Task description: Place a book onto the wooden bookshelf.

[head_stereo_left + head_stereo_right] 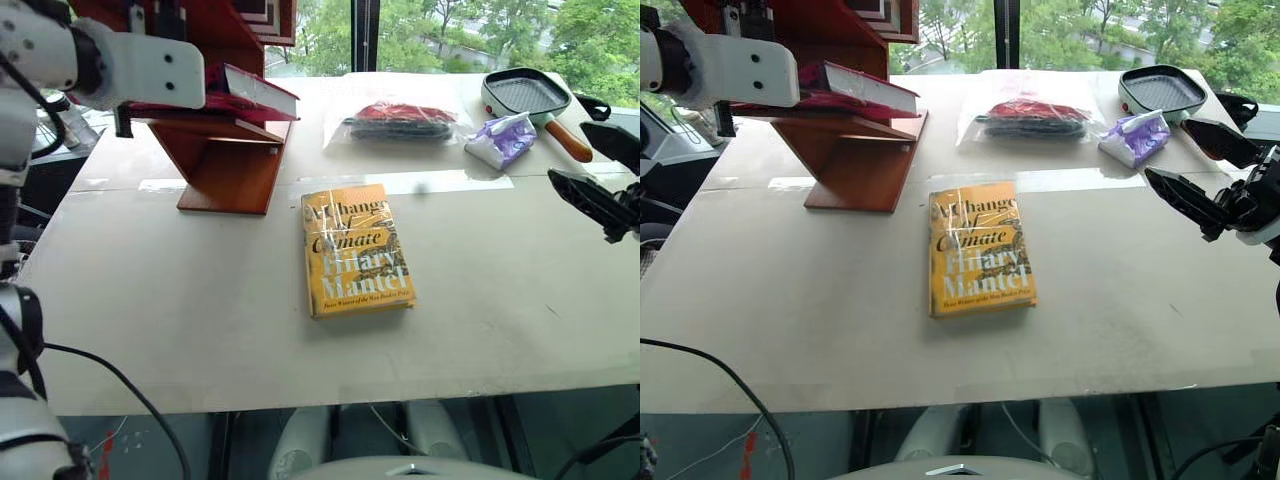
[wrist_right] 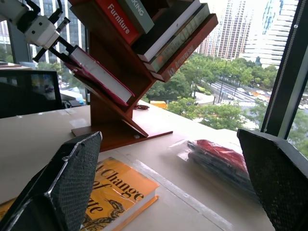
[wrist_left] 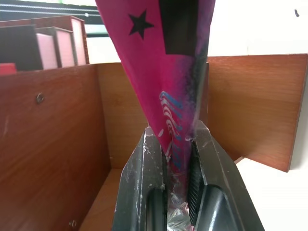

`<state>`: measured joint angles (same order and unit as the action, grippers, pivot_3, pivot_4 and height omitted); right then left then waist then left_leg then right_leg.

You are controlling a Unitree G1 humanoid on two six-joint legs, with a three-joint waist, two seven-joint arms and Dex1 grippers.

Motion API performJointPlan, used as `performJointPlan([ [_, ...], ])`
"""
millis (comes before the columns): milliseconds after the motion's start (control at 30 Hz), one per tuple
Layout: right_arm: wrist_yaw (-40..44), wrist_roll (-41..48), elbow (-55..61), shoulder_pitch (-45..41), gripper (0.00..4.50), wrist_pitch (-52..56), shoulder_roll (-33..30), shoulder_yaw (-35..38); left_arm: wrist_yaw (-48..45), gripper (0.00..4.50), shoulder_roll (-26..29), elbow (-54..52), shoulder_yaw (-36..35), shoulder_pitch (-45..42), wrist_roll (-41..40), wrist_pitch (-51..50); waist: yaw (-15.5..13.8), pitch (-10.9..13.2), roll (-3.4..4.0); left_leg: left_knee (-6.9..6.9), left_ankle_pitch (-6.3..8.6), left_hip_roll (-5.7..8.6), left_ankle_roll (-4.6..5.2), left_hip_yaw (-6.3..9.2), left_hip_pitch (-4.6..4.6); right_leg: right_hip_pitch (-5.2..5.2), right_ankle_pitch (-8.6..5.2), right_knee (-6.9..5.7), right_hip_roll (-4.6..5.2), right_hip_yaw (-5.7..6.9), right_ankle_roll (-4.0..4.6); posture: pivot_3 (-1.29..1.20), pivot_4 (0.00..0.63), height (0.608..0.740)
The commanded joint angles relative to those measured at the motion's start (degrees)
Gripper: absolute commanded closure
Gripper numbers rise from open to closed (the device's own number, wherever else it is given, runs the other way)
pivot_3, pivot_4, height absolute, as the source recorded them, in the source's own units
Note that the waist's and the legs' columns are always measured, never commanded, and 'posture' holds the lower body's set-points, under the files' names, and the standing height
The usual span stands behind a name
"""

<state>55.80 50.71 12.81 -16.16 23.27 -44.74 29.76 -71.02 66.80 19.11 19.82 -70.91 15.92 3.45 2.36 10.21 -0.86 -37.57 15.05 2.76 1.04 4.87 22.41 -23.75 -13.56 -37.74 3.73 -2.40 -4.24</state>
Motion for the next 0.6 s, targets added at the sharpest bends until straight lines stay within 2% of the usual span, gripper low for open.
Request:
performJointPlan([
  [33, 0.0, 0.6, 3.1, 0.7, 0.0, -1.1, 0.3, 1.1, -0.9, 4.01, -3.2, 9.7, 4.3, -2.1, 8.5, 0.7, 0.0, 0.0, 0.08, 0.0, 0.0, 0.01, 0.0, -0.07, -0.19, 0.14, -0.01, -0.14, -0.02, -0.01, 0.01, 0.0, 0.15, 0.74],
  [100, -0.5, 0.9, 3.9, 1.0, 0.0, -0.9, 0.5, 1.0, -2.6, 3.07, -4.8, 10.2, 4.4, -3.7, 9.5, -0.3, 0.2, 0.0, 0.16, 0.01, -0.01, -0.07, 0.01, -0.11, -0.69, 0.53, -0.13, -0.25, -0.16, -0.09, -0.17, 0.0, 0.15, 0.74],
  [200, -0.8, 1.3, 5.0, 1.5, 0.0, -0.5, 0.4, 1.0, -4.2, 1.62, -6.4, 9.0, 2.1, -5.9, 8.1, -1.4, 1.0, 0.0, 0.08, -0.12, -0.03, -0.4, -0.01, -0.2, -0.73, 0.55, -0.14, -0.24, -0.51, -0.25, -0.19, 0.0, 0.15, 0.74],
  [300, -0.6, 1.5, 5.6, 2.6, 0.0, 0.1, -0.4, 1.9, -12.6, 0.24, -4.5, 0.6, -4.6, -5.4, -1.3, -9.5, 1.2, 0.0, 0.04, -0.52, -0.02, -0.61, -0.02, -0.02, -0.22, 0.22, 0.02, -0.28, -0.59, -0.27, 0.05, 0.0, 0.15, 0.74],
  [333, -0.5, 1.5, 5.7, 2.9, 0.0, 0.2, -0.6, 2.2, -16.4, 0.04, -3.9, -3.9, -7.7, -4.9, -6.2, -17.7, 1.3, 0.1, 0.02, -0.69, -0.01, -0.64, -0.02, 0.08, 0.12, -0.05, 0.04, -0.33, -0.59, -0.22, 0.07, 0.0, 0.15, 0.74],
  [433, -0.5, 1.6, 5.9, 3.9, 0.0, 0.4, -0.9, 2.6, -21.1, 0.04, -0.9, -16.2, -16.0, -2.8, -18.7, -37.7, 1.5, 0.1, 0.0, -0.77, -0.01, -0.61, -0.06, 0.09, 0.65, -0.4, 0.04, -0.23, -0.46, -0.15, 0.05, 0.0, 0.15, 0.74],
  [500, -0.4, 1.6, 6.0, 4.4, 0.0, 0.7, -1.1, 2.6, -20.2, 0.04, 0.7, -22.5, -21.2, -0.7, -24.0, -46.4, 1.5, 0.1, 0.02, -0.75, -0.01, -0.6, -0.08, 0.05, 0.67, -0.4, -0.02, -0.18, -0.42, -0.16, -0.02, 0.0, 0.15, 0.74],
  [600, 0.5, 0.9, 6.3, 5.4, 0.0, 0.9, -2.2, 2.3, -18.3, 0.04, -1.2, -33.9, -30.1, 1.8, -37.4, -69.1, 1.0, 0.1, 0.02, -0.7, 0.15, -0.59, 0.18, 0.03, 0.6, -0.36, -0.07, -0.13, -0.38, -0.13, -0.06, 0.0, 0.15, 0.74],
])
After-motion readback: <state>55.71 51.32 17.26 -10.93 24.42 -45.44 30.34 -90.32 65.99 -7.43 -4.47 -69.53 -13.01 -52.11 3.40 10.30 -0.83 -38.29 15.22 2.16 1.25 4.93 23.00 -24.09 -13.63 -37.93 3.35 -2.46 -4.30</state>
